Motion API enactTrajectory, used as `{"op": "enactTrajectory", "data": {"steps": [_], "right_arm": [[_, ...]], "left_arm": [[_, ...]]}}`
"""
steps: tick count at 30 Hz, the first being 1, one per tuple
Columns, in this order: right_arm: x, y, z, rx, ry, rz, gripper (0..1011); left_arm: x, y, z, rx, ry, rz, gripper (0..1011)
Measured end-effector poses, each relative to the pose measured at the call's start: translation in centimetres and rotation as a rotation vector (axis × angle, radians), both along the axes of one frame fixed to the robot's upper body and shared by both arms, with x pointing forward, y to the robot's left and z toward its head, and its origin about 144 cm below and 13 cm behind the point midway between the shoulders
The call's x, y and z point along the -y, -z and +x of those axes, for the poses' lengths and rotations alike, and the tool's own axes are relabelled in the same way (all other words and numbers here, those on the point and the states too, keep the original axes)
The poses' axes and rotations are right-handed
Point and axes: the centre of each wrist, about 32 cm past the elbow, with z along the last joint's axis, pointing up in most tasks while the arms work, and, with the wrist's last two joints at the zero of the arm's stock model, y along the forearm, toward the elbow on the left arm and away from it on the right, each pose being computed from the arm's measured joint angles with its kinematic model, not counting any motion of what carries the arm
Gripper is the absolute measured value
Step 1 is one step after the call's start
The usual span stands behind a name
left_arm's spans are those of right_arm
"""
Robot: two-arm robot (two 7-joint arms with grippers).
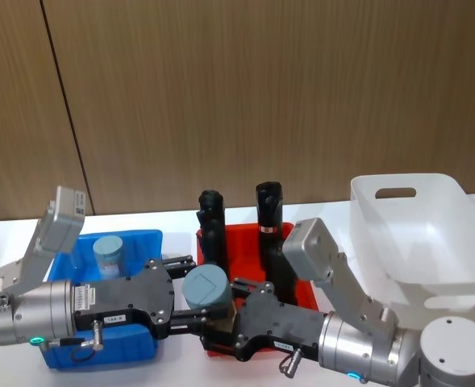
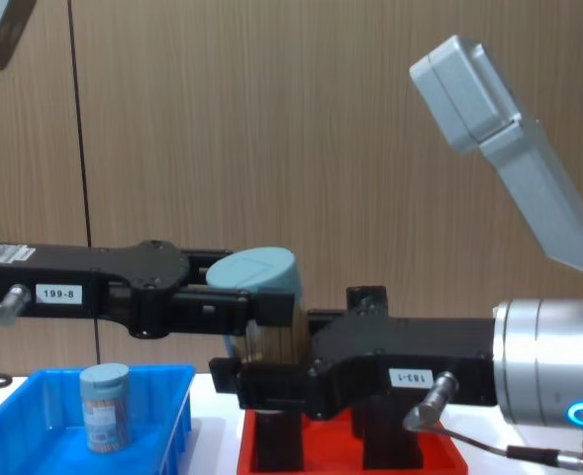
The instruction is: Pick the cotton swabs from the blue box and place them into the white box.
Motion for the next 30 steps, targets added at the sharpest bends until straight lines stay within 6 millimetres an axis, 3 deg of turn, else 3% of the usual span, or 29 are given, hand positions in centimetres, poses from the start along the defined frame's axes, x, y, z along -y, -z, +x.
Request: {"op": "enactTrajectory", "data": {"steps": [12,23,30], "right_arm": [[0.1,0.1,-0.1,0.005,-0.004,-0.004,653],[0.6,0.1,-0.2,0.01,0.008,0.007,653],[2.0,0.2,-0.2,0.013,0.057,0.021,652]], "left_arm": [[0.0,0.0,0.0,0.0,-0.001,0.0,1000],[0.0,0.0,0.0,0.0,-0.002,0.0,1004],[0.0,0.0,0.0,0.0,-0.002,0.0,1004]]}}
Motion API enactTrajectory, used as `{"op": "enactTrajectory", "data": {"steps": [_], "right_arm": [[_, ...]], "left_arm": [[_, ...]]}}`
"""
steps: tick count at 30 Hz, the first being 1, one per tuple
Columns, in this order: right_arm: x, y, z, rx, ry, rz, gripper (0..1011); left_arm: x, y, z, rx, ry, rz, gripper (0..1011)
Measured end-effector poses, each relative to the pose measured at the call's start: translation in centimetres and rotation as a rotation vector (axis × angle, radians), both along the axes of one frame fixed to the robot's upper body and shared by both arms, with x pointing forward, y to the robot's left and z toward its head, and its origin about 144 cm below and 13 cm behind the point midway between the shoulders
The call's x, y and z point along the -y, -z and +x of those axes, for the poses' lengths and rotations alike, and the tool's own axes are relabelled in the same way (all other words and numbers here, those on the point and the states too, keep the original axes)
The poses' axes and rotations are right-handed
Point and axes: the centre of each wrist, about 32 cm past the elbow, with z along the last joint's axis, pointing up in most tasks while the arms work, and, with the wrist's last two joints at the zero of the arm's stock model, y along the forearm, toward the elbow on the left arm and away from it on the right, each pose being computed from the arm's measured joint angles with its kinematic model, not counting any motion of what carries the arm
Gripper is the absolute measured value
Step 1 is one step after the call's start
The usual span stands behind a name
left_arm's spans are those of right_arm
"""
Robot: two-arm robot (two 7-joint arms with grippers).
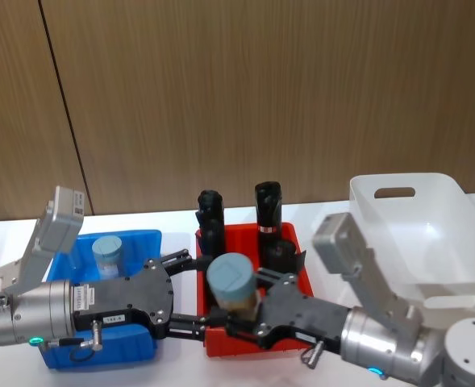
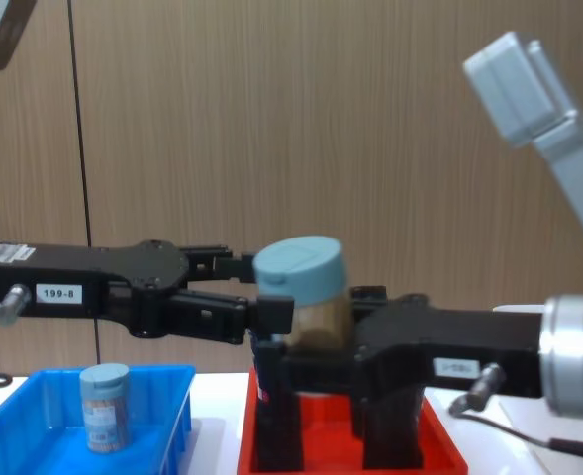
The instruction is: Pick the cotton swabs from the blue box and place them into the white box.
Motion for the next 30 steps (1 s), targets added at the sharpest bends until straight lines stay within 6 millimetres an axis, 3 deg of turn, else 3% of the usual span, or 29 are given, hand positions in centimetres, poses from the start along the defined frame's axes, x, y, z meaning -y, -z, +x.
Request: {"op": "enactTrajectory", "data": {"steps": [17,30], "right_arm": [[5.7,-0.2,0.8,0.023,0.205,0.022,653],[10.1,-0.8,2.7,0.05,0.389,0.004,653]], "left_arm": [[0.0,0.0,0.0,0.0,0.0,0.0,1004],[0.0,0.0,0.0,0.0,0.0,0.0,1004]]}}
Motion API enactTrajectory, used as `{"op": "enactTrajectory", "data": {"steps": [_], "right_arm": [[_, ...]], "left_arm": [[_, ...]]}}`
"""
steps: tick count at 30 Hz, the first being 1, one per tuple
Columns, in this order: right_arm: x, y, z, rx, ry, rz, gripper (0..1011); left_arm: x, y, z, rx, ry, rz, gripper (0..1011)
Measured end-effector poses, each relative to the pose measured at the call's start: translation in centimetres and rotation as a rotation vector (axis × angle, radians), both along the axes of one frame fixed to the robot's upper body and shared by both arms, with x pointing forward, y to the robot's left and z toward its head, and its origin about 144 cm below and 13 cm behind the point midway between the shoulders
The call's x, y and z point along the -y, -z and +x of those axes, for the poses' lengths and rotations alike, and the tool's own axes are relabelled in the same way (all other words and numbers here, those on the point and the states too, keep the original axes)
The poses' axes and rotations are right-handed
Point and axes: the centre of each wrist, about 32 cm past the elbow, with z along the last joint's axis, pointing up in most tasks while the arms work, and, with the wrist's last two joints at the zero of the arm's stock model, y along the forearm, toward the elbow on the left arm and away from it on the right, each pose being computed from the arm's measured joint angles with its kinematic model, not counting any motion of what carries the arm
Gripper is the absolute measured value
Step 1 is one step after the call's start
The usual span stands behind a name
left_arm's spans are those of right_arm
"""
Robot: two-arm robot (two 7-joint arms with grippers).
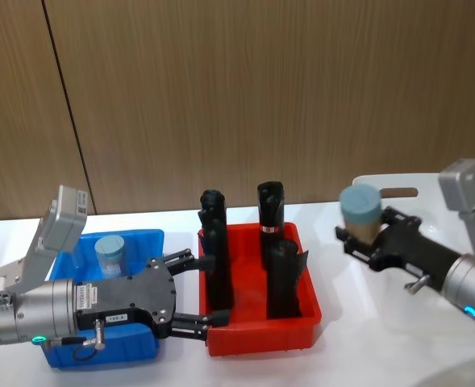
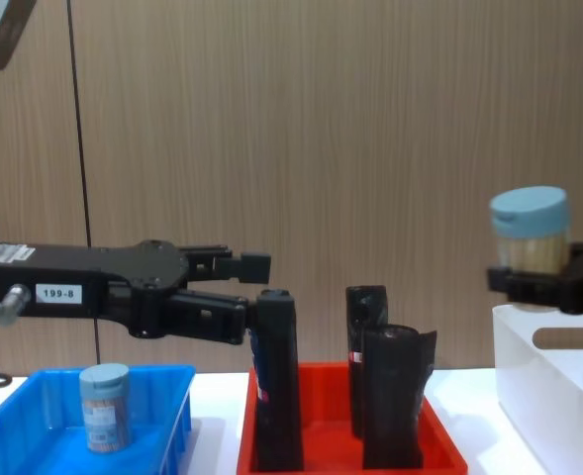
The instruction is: Pick the cotton swabs from the blue box and place them into the white box.
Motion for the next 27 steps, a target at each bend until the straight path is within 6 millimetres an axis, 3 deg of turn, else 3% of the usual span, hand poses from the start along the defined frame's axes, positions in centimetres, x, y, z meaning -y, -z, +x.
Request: {"op": "enactTrajectory", "data": {"steps": [22,27], "right_arm": [[4.2,1.3,4.5,-0.074,0.186,-0.07,657],[4.6,1.7,5.1,-0.091,0.203,-0.078,808]], "left_arm": [[0.0,0.0,0.0,0.0,0.0,0.0,1004],[0.0,0.0,0.0,0.0,0.0,0.0,1004]]}}
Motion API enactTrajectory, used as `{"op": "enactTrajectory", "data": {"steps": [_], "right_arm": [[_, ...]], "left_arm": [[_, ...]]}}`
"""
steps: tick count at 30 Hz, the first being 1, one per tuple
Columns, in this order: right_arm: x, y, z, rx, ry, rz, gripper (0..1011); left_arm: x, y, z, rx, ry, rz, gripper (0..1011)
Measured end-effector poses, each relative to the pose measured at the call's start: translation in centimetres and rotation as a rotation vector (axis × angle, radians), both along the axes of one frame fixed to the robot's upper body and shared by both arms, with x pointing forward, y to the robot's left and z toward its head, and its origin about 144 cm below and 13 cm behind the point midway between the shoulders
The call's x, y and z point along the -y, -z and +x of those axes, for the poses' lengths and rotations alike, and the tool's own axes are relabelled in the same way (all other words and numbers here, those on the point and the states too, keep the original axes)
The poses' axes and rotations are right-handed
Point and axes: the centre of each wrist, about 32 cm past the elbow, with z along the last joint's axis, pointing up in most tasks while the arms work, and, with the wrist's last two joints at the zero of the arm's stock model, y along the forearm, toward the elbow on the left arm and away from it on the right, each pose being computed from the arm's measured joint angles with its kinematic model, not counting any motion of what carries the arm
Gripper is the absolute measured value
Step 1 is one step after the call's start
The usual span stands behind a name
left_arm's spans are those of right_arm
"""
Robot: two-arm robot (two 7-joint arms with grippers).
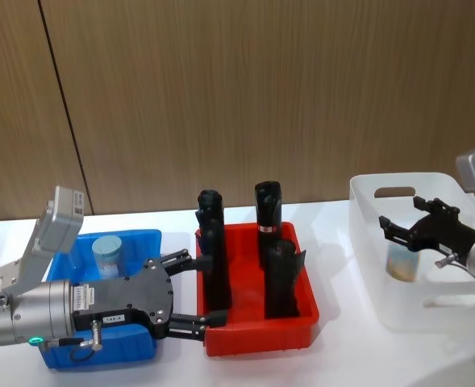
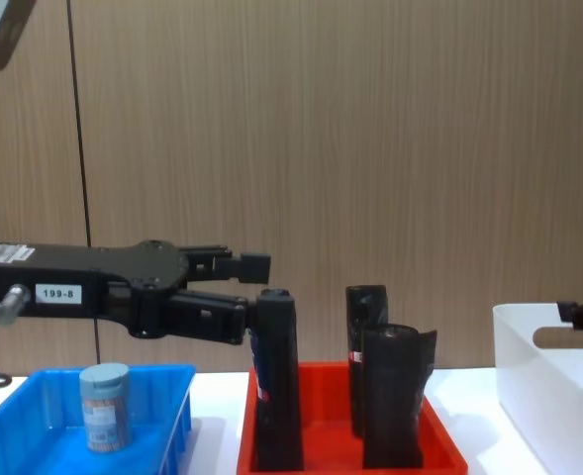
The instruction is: Pick the cotton swabs from the blue box and place them into the white box.
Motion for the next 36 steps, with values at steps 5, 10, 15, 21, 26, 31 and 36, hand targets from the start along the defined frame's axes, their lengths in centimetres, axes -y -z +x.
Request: {"op": "enactTrajectory", "data": {"steps": [5,10,15,21,26,31,36], "right_arm": [[0.2,0.3,0.3,-0.011,0.01,-0.004,959],[0.4,0.5,0.5,-0.016,0.021,-0.009,1002],[0.4,0.6,0.6,-0.02,0.027,-0.009,1001],[0.4,0.6,0.6,-0.018,0.027,-0.009,1002],[-0.2,0.8,0.0,-0.006,0.026,-0.004,1002],[-1.0,1.0,-0.9,0.013,0.026,0.008,1002],[-2.2,1.2,-2.2,0.04,0.026,0.028,1002]], "left_arm": [[0.0,0.0,0.0,0.0,0.0,0.0,1004],[0.0,0.0,0.0,0.0,0.0,0.0,1004],[0.0,0.0,0.0,0.0,0.0,0.0,1004],[0.0,0.0,0.0,0.0,-0.003,0.0,1004],[0.3,0.2,-0.2,0.004,-0.028,0.002,1004],[0.9,0.4,-0.4,0.013,-0.066,0.004,1004],[1.6,0.7,-0.7,0.025,-0.119,0.006,1004]]}}
